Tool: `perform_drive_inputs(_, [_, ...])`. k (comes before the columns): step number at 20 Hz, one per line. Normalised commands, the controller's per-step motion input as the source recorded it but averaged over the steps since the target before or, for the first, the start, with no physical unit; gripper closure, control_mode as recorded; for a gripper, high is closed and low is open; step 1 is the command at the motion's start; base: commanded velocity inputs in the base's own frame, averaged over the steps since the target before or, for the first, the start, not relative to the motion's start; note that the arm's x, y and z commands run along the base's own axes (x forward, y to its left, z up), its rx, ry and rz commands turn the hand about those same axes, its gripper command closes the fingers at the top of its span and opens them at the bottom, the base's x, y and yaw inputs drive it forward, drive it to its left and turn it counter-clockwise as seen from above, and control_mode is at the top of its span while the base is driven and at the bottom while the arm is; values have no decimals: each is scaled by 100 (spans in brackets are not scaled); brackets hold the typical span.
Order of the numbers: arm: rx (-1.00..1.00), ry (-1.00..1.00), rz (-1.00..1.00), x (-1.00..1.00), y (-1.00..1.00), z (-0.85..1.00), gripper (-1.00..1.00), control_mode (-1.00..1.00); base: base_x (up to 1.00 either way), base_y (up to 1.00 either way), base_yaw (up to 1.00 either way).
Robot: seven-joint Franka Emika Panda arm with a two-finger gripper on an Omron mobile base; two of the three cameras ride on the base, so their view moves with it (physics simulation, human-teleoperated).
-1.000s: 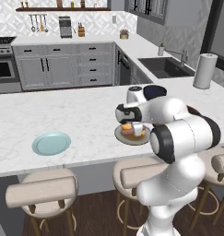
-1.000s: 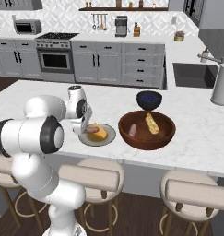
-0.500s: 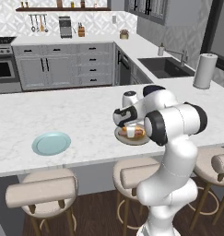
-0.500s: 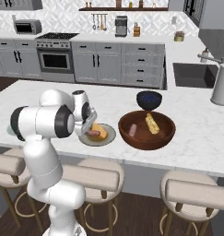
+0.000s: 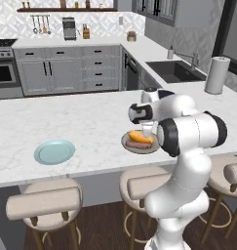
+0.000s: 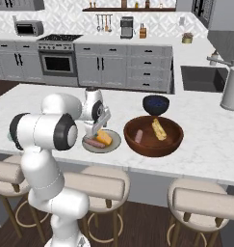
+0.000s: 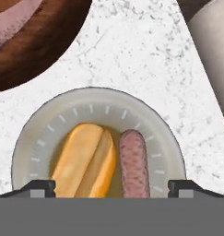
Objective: Place one bun and one sausage from the bowl on each plate.
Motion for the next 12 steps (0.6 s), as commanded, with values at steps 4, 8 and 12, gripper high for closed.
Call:
perform_drive_inputs(4, [27,31,-46,0,-100,70,-100,-100,0,0,0])
perform_drive_inputs(8, [19,20,-16,13,-100,51,-100,-100,0,0,0])
perform_drive_inputs(12, [-1,0,83,-5,-22,9,-100,-100,0,0,0])
